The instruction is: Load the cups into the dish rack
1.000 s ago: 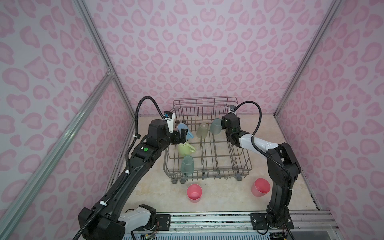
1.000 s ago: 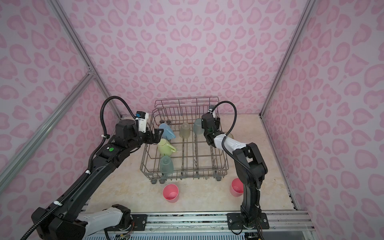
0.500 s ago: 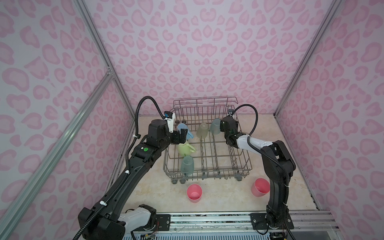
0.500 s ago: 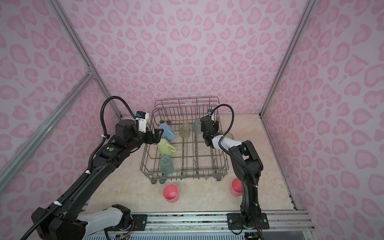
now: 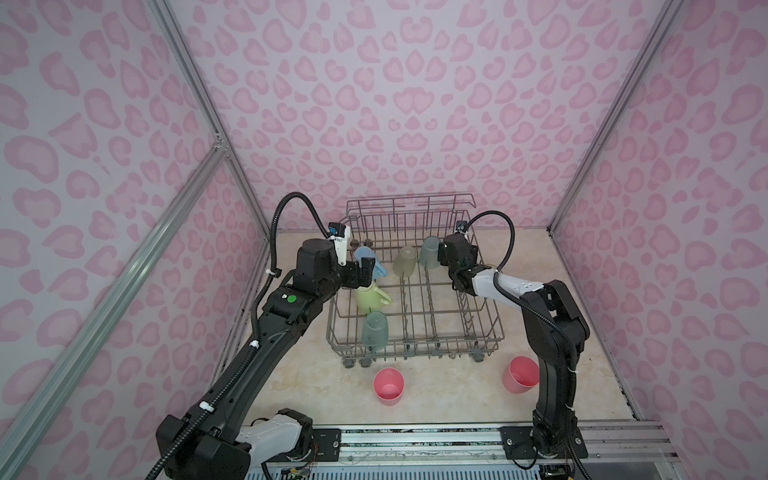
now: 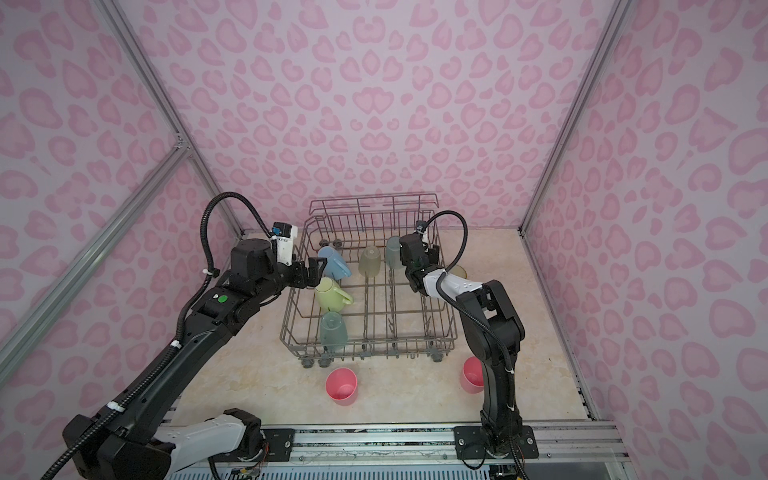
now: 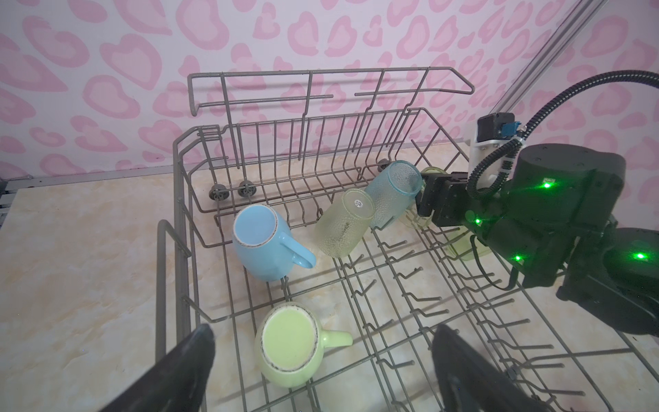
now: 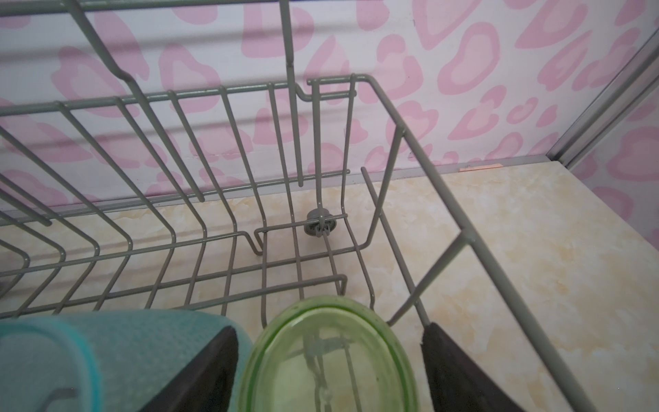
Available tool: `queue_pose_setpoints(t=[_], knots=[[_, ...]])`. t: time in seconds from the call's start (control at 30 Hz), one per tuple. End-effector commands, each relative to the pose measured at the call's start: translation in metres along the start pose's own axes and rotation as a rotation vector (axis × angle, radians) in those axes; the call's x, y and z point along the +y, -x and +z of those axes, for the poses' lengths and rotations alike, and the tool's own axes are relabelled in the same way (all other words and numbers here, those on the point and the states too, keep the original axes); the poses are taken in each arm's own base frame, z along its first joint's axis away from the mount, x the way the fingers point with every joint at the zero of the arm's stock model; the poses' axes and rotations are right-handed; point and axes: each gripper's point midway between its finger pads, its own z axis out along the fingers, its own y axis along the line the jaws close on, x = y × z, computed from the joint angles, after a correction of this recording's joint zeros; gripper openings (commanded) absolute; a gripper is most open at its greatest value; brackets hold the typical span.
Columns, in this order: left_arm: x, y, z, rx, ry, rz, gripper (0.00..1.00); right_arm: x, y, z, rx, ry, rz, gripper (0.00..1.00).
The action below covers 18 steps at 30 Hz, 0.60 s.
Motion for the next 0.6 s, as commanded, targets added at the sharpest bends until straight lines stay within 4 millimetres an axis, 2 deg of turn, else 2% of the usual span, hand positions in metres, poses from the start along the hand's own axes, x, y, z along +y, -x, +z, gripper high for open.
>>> queue_pose_setpoints(t=[0.0,0.13,0.33,0.57], knots=[[0.0,0.006,0.001,-0.027,-0.001,0.007,0.97,-0.002,0.009,-0.007,-0.01,0.005,0.025,0.85],[0.0,0.005,0.002,-0.022,0.0,0.008,0.97,-0.001,0.028,-0.019,-0.032,0.029,0.042,0.9],[0.0,0.004,0.005,-0.016,0.003,0.006,0.97,-0.006,0.055,-0.042,-0.051,0.052,0.073,0.91],[0.001,0.003,0.006,-0.01,0.008,0.007,0.97,-0.028,0.091,-0.08,-0.083,0.083,0.14,0.89]])
